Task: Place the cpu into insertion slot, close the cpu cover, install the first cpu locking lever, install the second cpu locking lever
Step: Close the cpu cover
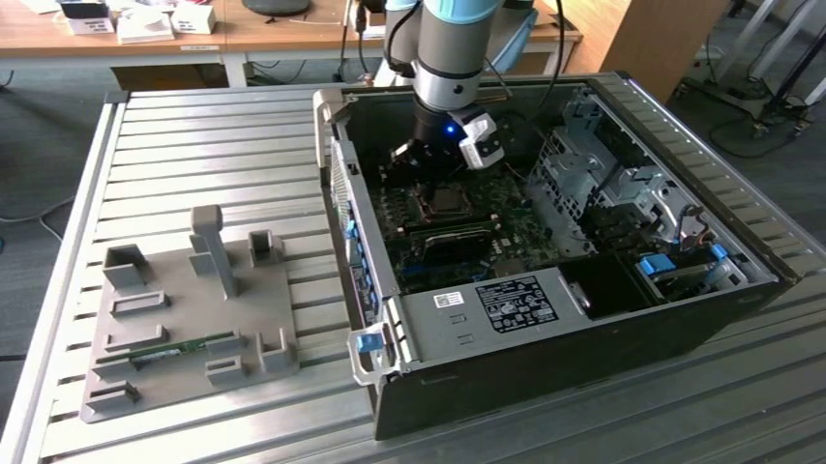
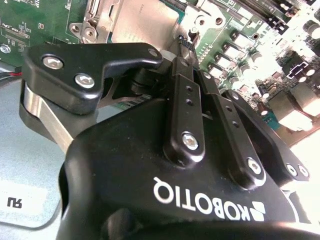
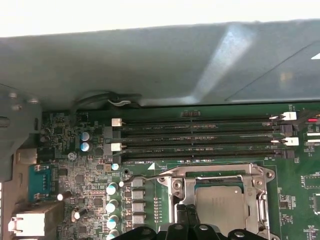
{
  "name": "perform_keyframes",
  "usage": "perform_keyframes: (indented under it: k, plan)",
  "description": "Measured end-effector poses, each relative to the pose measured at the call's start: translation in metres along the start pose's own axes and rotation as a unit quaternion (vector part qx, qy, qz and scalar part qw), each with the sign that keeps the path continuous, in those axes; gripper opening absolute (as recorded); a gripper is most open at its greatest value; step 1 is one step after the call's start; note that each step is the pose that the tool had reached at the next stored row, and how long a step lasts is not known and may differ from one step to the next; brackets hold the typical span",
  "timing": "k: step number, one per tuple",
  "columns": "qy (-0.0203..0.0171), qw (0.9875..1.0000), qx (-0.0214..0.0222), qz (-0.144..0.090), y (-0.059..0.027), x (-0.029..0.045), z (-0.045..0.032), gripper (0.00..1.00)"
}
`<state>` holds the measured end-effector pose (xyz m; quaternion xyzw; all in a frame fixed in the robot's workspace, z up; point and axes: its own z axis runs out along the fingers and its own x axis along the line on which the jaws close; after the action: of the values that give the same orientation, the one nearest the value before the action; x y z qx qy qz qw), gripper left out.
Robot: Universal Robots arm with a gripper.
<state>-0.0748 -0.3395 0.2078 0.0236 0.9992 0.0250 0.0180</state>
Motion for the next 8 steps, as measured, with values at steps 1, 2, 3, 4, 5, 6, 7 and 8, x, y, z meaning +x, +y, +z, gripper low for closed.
perform_keyframes:
  k: [1, 2, 3, 4, 5, 6, 7, 8]
  plan:
    - [0.0, 1.0, 0.0, 0.0, 0.0, 0.0001, 0.0006, 0.11]
    - [0.0, 1.0, 0.0001, 0.0, -0.0001, 0.0001, 0.0006, 0.11]
    - [0.0, 1.0, 0.0001, 0.0, -0.0001, 0.0001, 0.0006, 0.11]
    - [0.0, 1.0, 0.0001, 0.0, -0.0001, 0.0001, 0.0006, 0.11]
    - [0.0, 1.0, 0.0, 0.0, -0.0001, 0.0001, 0.0008, 0.11]
    - [-0.0001, 1.0, -0.0001, 0.0, 0.0, 0.0001, 0.0013, 0.11]
    - [-0.0001, 1.0, -0.0001, 0.0, 0.0, 0.0001, 0.0018, 0.11]
    - [0.0, 1.0, 0.0, 0.0, -0.0001, 0.0001, 0.0023, 0.11]
